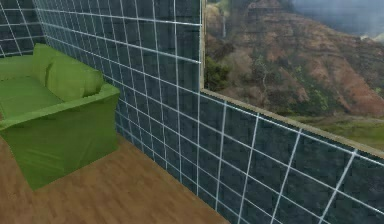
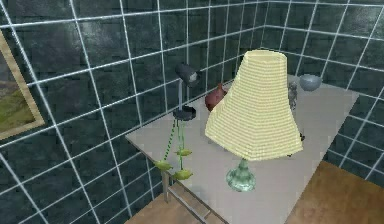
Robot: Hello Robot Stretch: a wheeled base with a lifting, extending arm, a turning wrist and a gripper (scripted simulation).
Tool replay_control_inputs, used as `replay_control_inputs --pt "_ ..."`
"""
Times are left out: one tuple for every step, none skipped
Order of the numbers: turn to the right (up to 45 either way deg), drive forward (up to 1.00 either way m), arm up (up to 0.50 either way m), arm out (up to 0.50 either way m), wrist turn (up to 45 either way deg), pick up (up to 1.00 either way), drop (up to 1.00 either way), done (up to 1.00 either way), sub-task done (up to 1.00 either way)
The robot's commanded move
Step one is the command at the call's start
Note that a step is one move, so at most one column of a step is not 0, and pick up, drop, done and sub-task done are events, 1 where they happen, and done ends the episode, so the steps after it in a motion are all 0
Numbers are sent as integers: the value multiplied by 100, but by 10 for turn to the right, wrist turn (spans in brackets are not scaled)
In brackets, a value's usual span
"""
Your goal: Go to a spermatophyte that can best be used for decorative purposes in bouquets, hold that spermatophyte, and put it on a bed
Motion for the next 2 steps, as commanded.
replay_control_inputs --pt "0 0 38 0 0 0 0 0 0" --pt "0 0 0 28 0 0 0 0 0"
